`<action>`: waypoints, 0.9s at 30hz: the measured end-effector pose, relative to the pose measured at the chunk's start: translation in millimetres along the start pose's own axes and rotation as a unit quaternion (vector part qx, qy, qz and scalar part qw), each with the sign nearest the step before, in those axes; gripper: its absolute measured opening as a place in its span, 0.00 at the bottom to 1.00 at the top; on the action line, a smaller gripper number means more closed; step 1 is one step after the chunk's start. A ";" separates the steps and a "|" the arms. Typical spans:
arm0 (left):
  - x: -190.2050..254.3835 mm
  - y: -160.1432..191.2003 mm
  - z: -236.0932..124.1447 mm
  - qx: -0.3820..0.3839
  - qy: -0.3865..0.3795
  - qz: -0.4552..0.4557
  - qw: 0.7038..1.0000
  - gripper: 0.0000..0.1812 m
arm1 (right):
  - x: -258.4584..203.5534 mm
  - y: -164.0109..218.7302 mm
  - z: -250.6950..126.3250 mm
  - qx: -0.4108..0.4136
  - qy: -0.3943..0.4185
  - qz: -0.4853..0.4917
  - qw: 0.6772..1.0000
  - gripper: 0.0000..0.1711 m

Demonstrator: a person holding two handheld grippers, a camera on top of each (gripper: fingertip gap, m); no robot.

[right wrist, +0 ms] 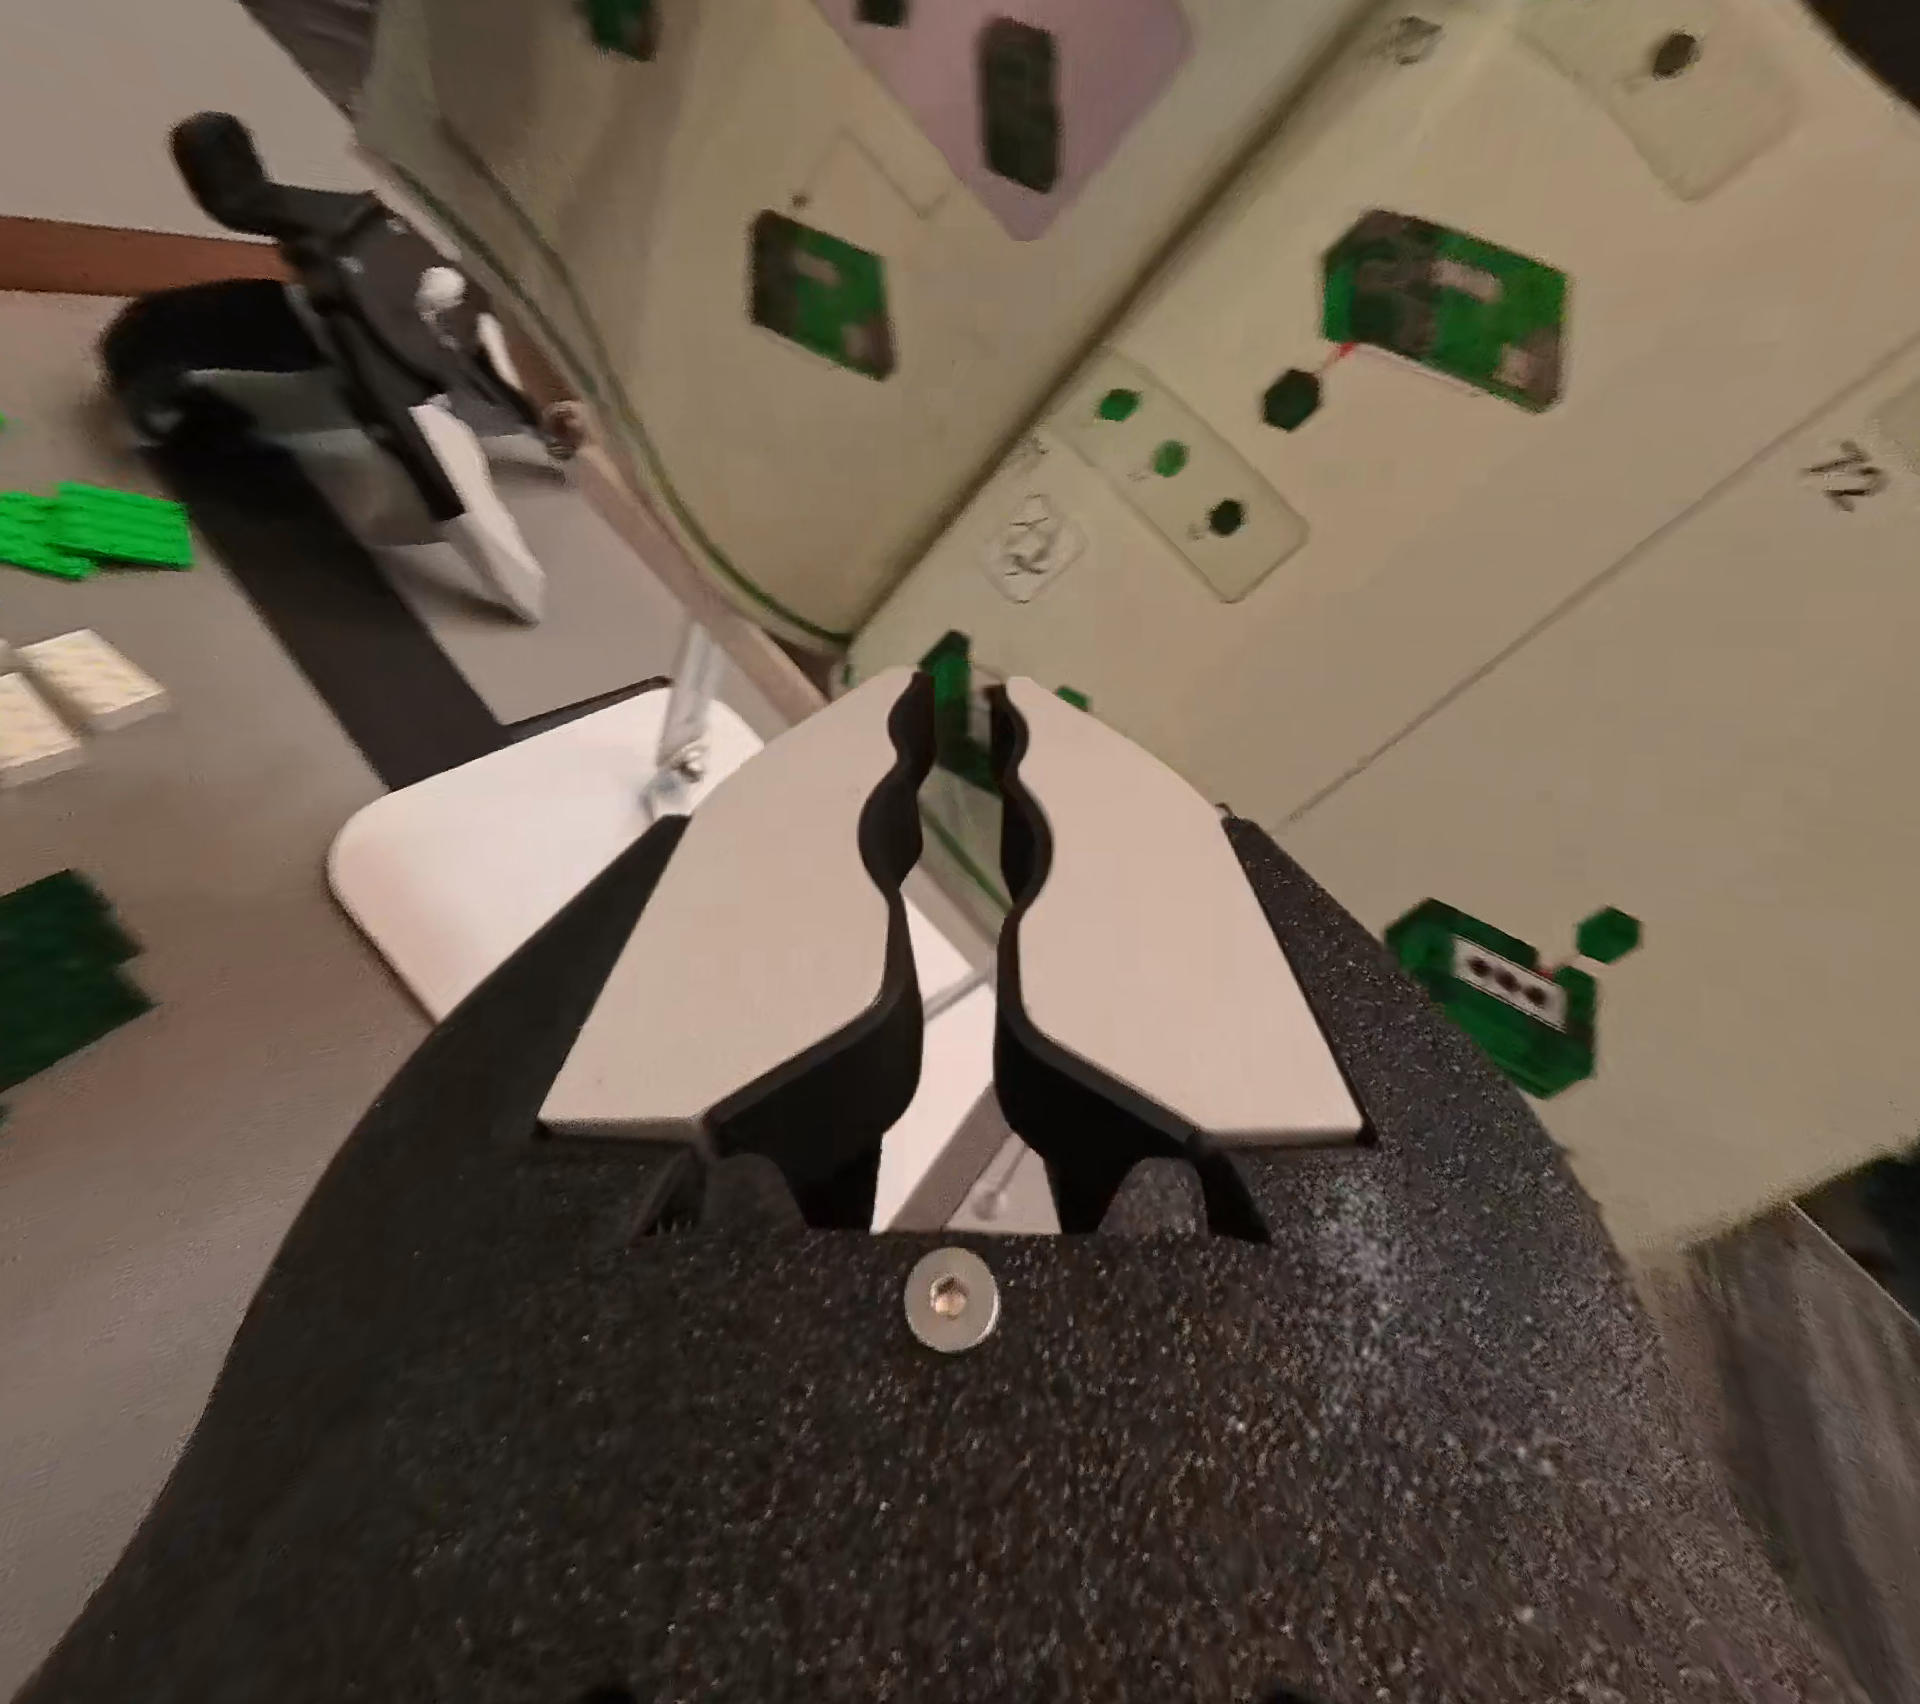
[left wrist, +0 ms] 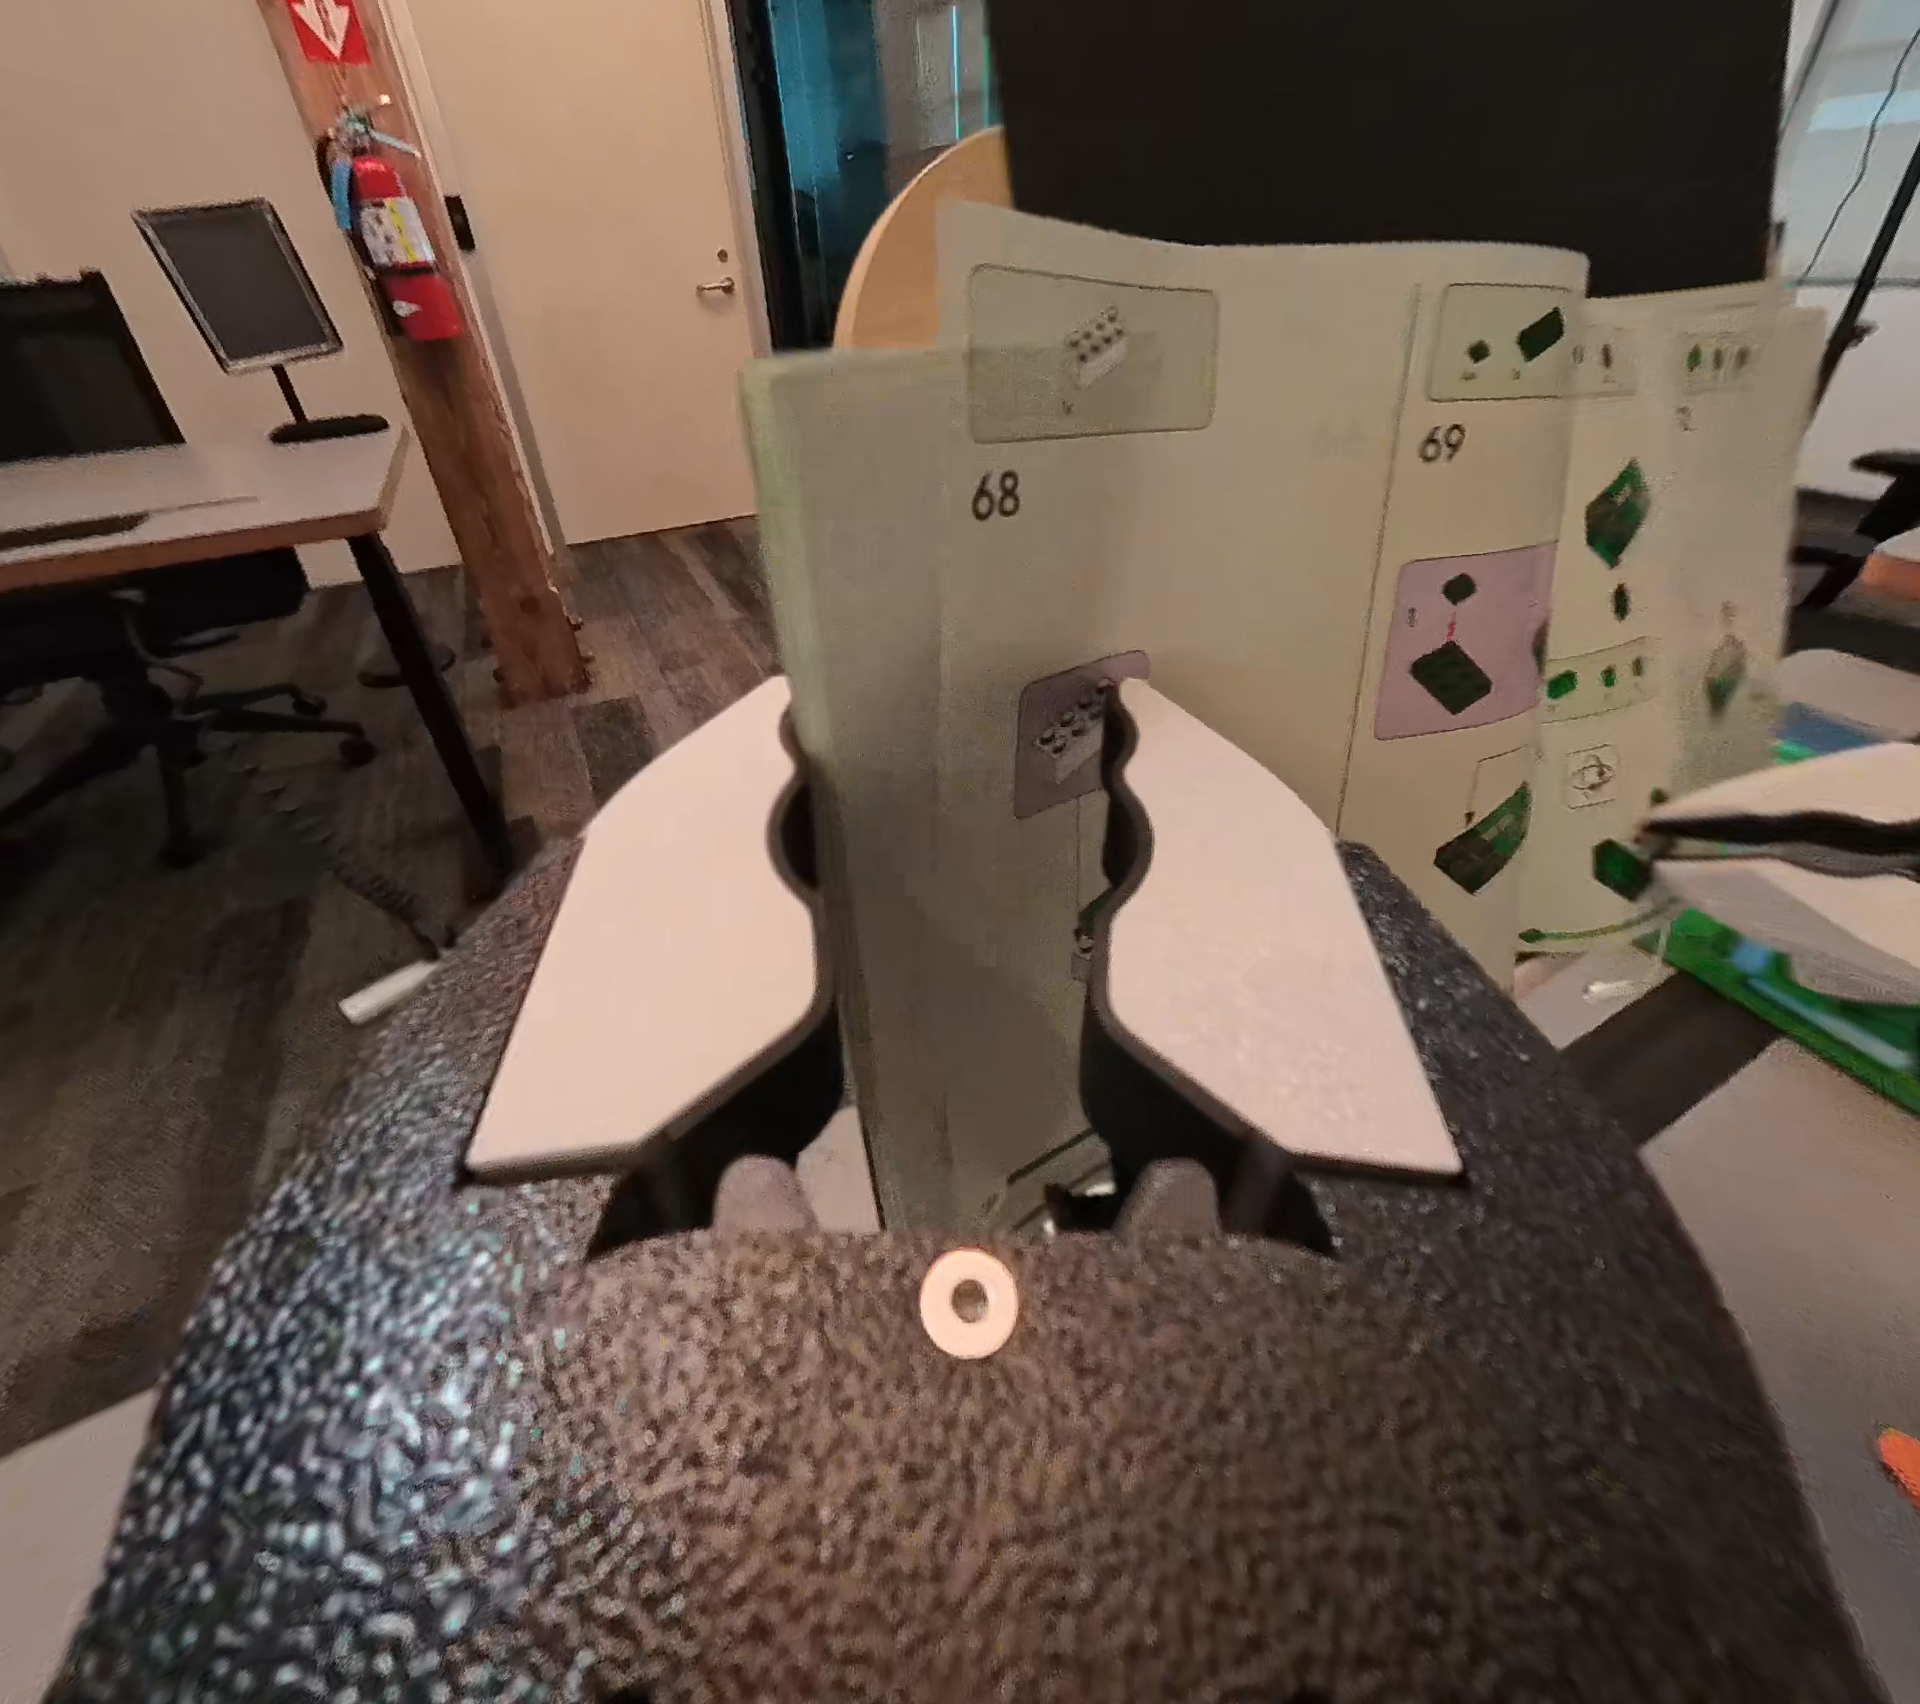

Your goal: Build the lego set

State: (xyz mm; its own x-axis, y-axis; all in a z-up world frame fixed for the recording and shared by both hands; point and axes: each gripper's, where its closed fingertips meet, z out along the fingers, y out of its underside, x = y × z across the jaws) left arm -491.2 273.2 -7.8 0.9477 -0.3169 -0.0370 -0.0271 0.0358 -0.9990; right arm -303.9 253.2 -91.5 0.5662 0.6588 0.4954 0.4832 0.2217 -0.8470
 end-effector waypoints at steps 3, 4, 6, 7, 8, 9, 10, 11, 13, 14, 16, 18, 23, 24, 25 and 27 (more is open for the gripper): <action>-1.2 6.9 -8.2 0.008 0.019 -0.093 0.995 0.42 | 15.9 3.1 2.4 -0.007 0.016 0.008 1.000 0.07; 1.3 7.6 -12.1 0.013 0.034 -0.132 0.991 0.44 | 18.4 4.8 3.8 -0.011 0.016 0.010 1.000 0.07; 0.2 8.2 -23.5 0.038 0.037 -0.184 0.982 0.46 | 18.5 2.7 5.1 -0.009 0.013 0.012 1.000 0.09; -0.6 9.9 -29.9 0.050 0.033 -0.194 0.979 0.46 | 13.8 -5.5 4.1 0.013 0.004 0.008 1.000 0.09; -0.1 13.0 -36.4 0.059 0.031 -0.198 0.978 0.46 | 4.0 -16.9 1.8 0.045 -0.016 0.000 0.999 0.09; 0.5 17.9 -42.5 0.064 0.025 -0.196 0.978 0.46 | -9.7 -27.7 -0.8 0.073 -0.044 -0.011 0.996 0.06; 0.8 24.4 -48.5 0.066 0.016 -0.194 0.979 0.46 | -22.2 -34.3 -1.9 0.088 -0.065 -0.025 0.994 0.03; 0.8 31.3 -54.4 0.069 0.004 -0.196 0.978 0.44 | -30.6 -36.3 0.3 0.088 -0.072 -0.041 0.993 0.02; -0.4 45.4 -66.6 0.080 -0.026 -0.217 0.973 0.39 | -47.1 -33.3 9.5 0.071 -0.098 -0.062 0.991 0.03; -1.5 52.2 -72.5 0.089 -0.043 -0.233 0.967 0.35 | -51.6 -31.7 14.3 0.063 -0.103 -0.062 0.991 0.03; -3.5 69.0 -80.3 0.094 -0.072 -0.274 0.954 0.26 | -53.3 -32.0 21.9 0.061 -0.101 -0.059 0.991 0.04; 0.3 84.3 -79.5 0.096 -0.067 -0.322 0.939 0.19 | -50.5 -35.4 26.7 0.066 -0.095 -0.048 0.992 0.04; 7.5 117.5 -59.3 0.101 -0.042 -0.460 0.881 0.16 | -39.5 -44.2 33.4 0.078 -0.082 -0.014 0.994 0.06; 9.5 120.9 -55.1 0.107 -0.038 -0.475 0.873 0.16 | -39.2 -45.6 34.2 0.080 -0.082 -0.012 0.993 0.06; 11.1 123.6 -51.7 0.113 -0.036 -0.487 0.865 0.16 | -39.6 -46.8 35.2 0.081 -0.083 -0.014 0.993 0.07; 12.1 127.9 -46.2 0.128 -0.039 -0.503 0.854 0.18 | -40.7 -48.1 37.0 0.080 -0.083 -0.022 0.993 0.08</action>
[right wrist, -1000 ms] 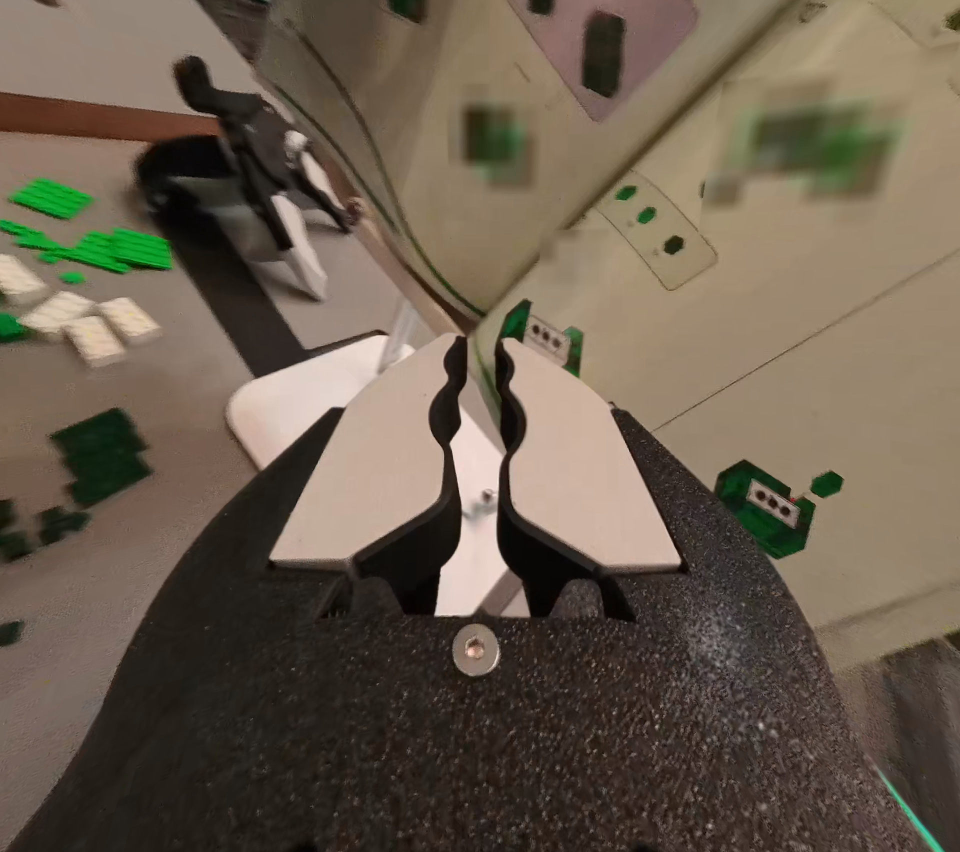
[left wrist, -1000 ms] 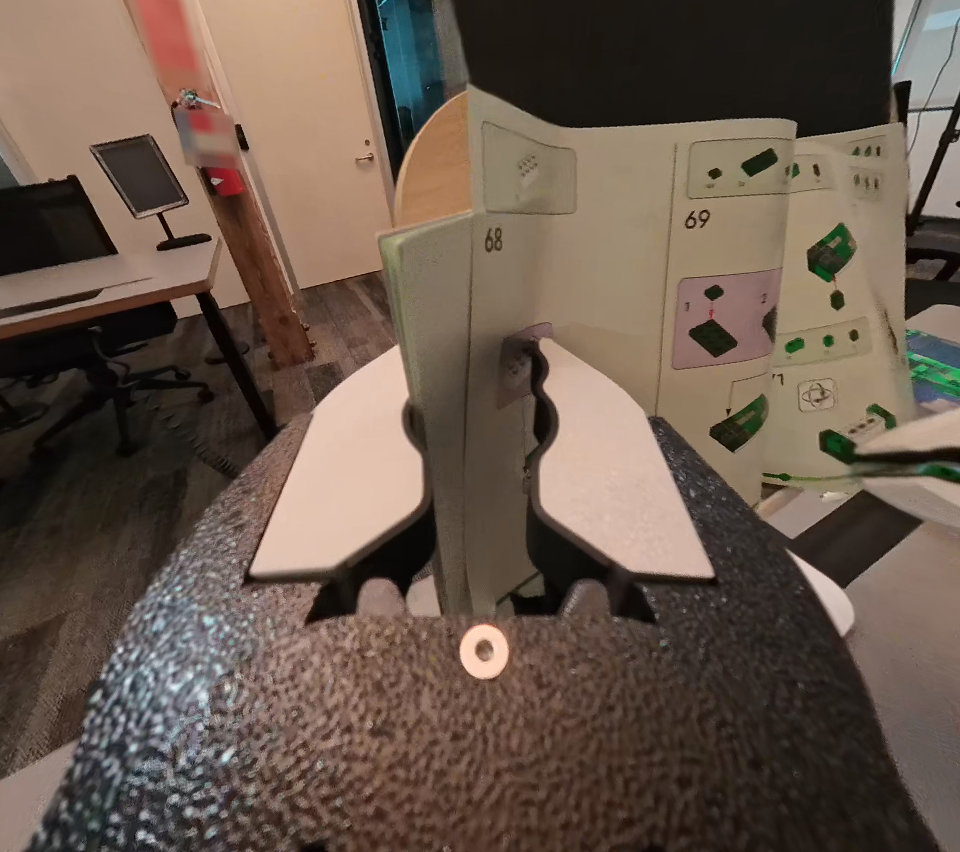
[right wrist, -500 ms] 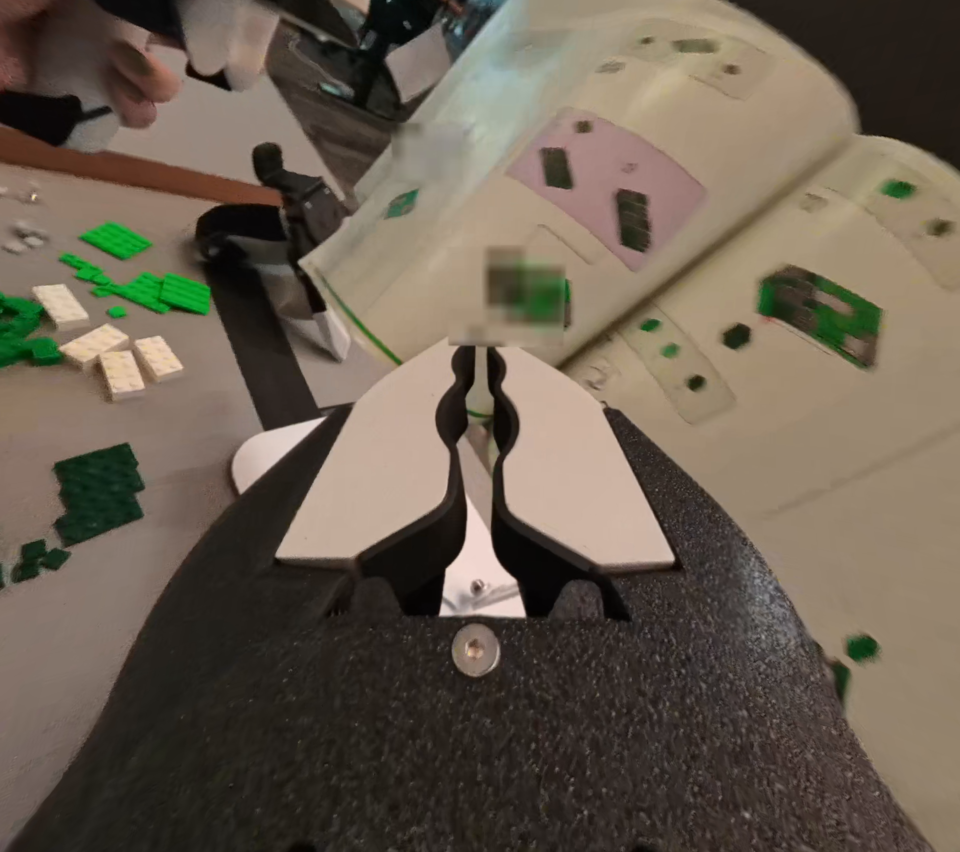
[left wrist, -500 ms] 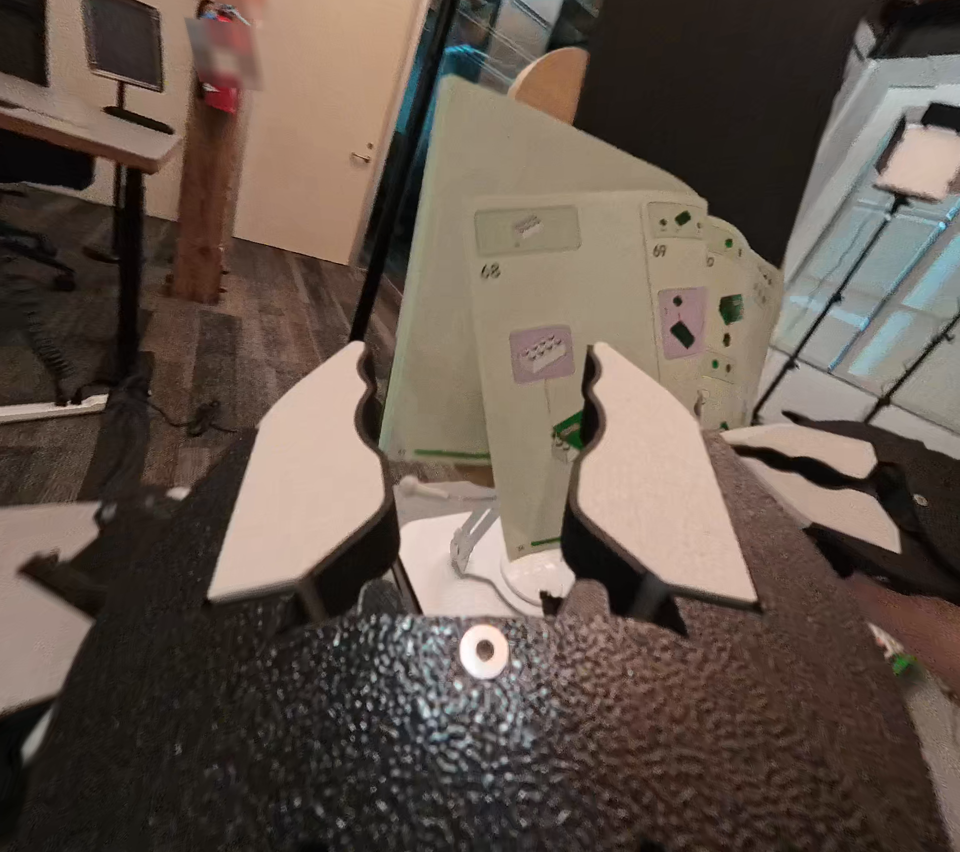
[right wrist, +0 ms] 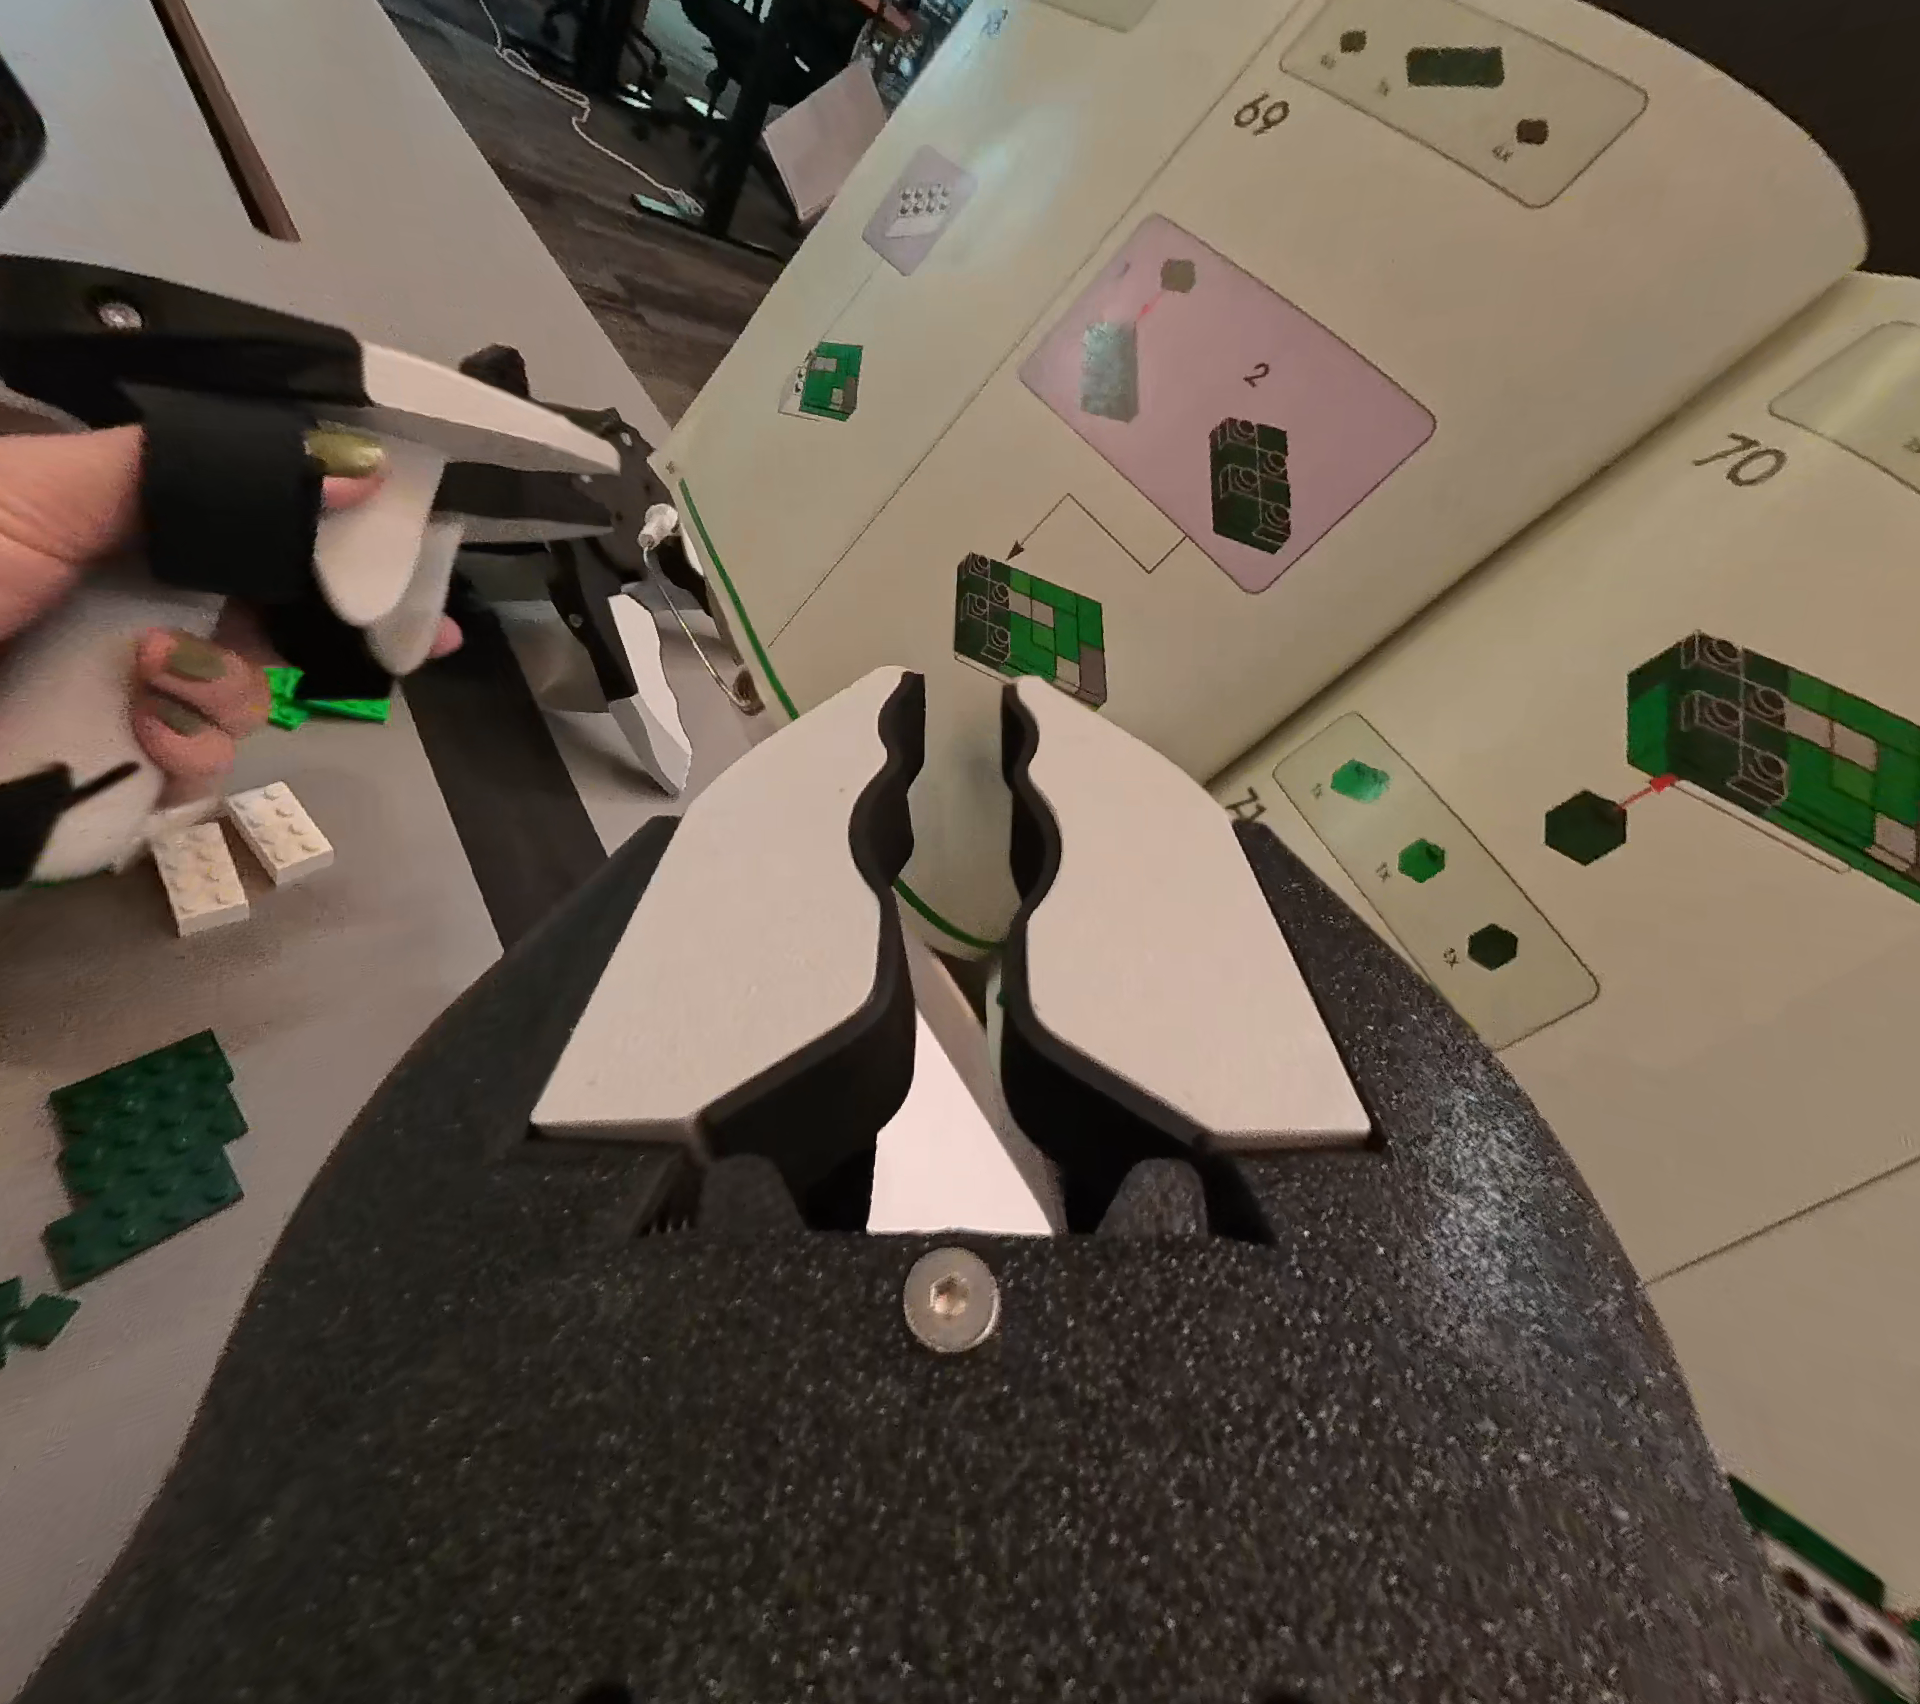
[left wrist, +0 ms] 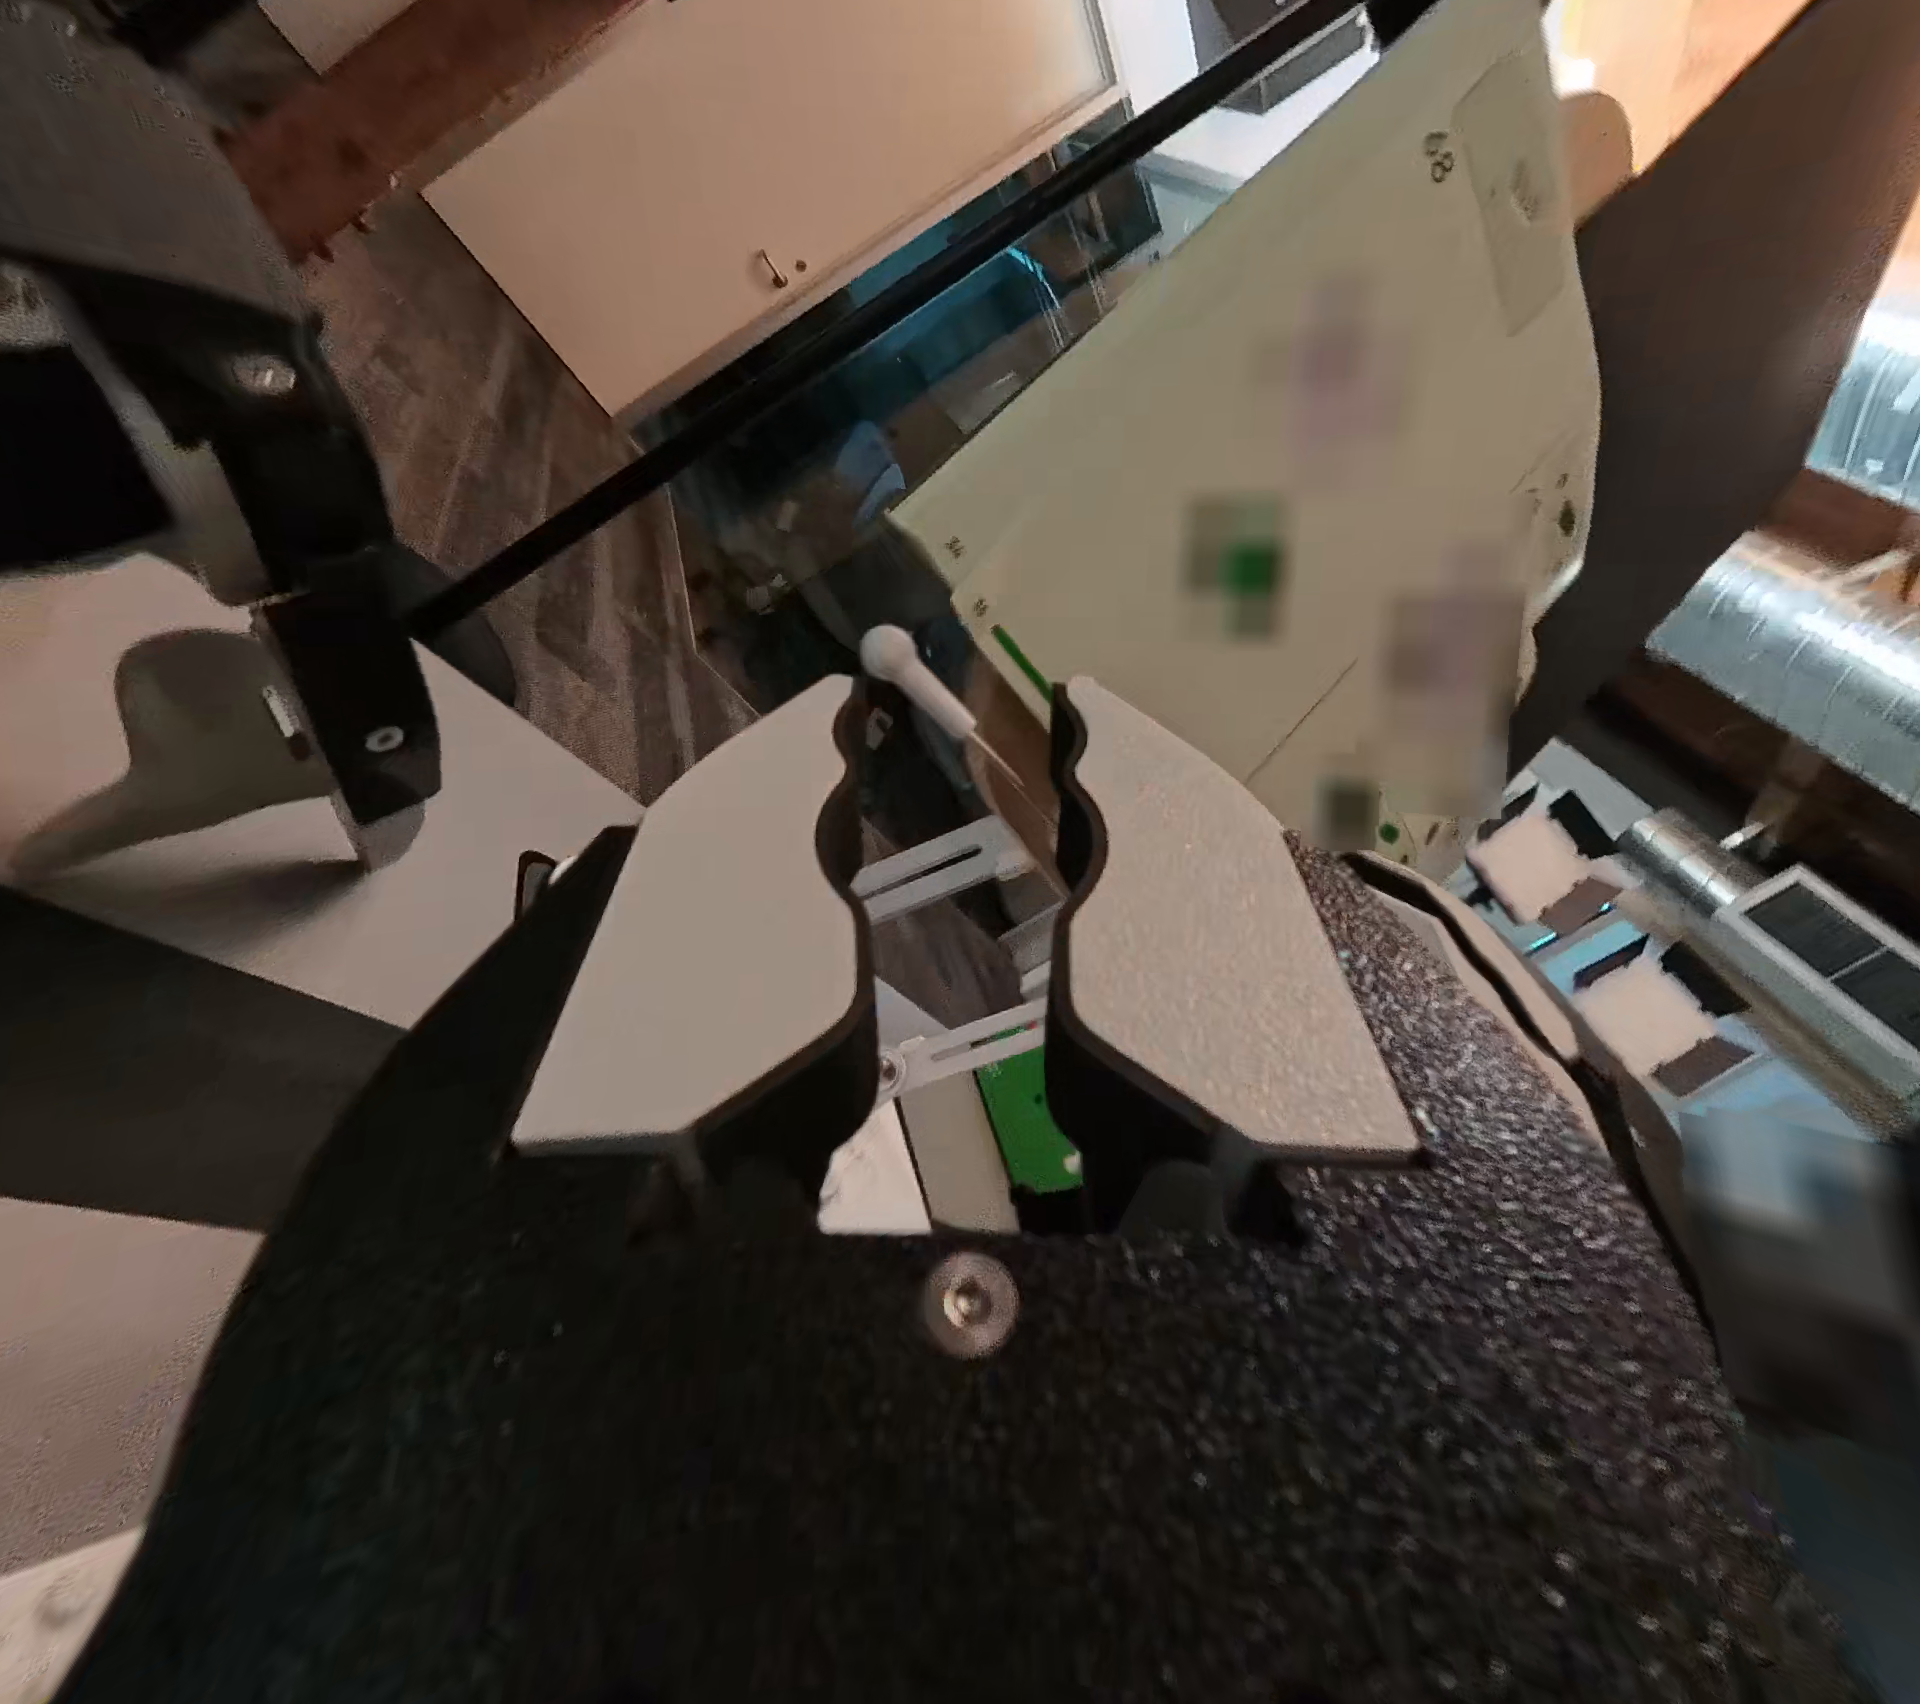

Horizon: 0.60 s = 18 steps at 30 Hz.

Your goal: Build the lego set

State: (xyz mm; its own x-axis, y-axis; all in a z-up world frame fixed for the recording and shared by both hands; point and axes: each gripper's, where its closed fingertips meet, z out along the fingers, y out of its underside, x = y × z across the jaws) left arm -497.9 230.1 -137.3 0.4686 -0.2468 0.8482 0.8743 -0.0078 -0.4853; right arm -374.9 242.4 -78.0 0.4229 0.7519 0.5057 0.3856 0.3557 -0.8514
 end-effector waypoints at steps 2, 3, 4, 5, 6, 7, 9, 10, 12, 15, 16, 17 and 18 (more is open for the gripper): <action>-4.4 5.2 4.5 0.006 0.005 -0.027 1.000 0.19 | -0.5 -0.8 1.3 -0.001 0.000 -0.005 1.000 0.08; -5.3 7.2 6.6 0.008 0.015 -0.046 0.999 0.18 | -0.3 -1.2 1.6 -0.001 0.001 -0.005 1.000 0.08; -4.6 7.6 7.9 0.014 0.029 -0.065 0.997 0.16 | -0.2 -1.7 1.7 0.000 0.000 -0.004 1.000 0.08; -2.8 7.0 8.7 0.022 0.047 -0.081 0.995 0.14 | 0.2 -2.5 1.7 0.002 0.001 -0.001 1.000 0.08; -0.8 6.3 9.0 0.028 0.064 -0.092 0.993 0.11 | 0.6 -3.1 1.7 0.004 0.001 0.002 1.000 0.08; 0.4 6.1 9.1 0.032 0.077 -0.097 0.992 0.09 | 1.0 -2.9 2.0 0.004 0.000 0.005 1.000 0.08; 0.1 6.7 8.3 0.035 0.093 -0.110 0.989 0.08 | 2.0 -2.6 2.4 0.003 0.000 0.008 1.000 0.08; 1.1 6.2 7.0 0.039 0.106 -0.122 0.986 0.08 | 2.4 -3.0 2.4 0.004 0.000 0.008 1.000 0.08; 2.5 4.8 3.8 0.048 0.129 -0.143 0.980 0.06 | 1.8 -4.4 2.6 0.008 -0.003 0.011 1.000 0.08; 7.6 3.1 -0.4 0.054 0.158 -0.135 0.977 0.00 | -1.8 -7.1 4.0 0.013 -0.013 0.008 1.000 0.08; 9.7 2.9 -1.1 0.054 0.164 -0.127 0.977 0.00 | -3.7 -7.4 4.8 0.012 -0.017 0.004 1.000 0.08; 11.8 2.7 -1.6 0.053 0.169 -0.122 0.977 0.00 | -4.5 -7.2 5.8 0.009 -0.017 0.000 1.000 0.08; 11.9 3.0 -1.3 0.050 0.166 -0.124 0.977 0.00 | -5.8 -7.1 6.6 0.008 -0.019 -0.004 1.000 0.08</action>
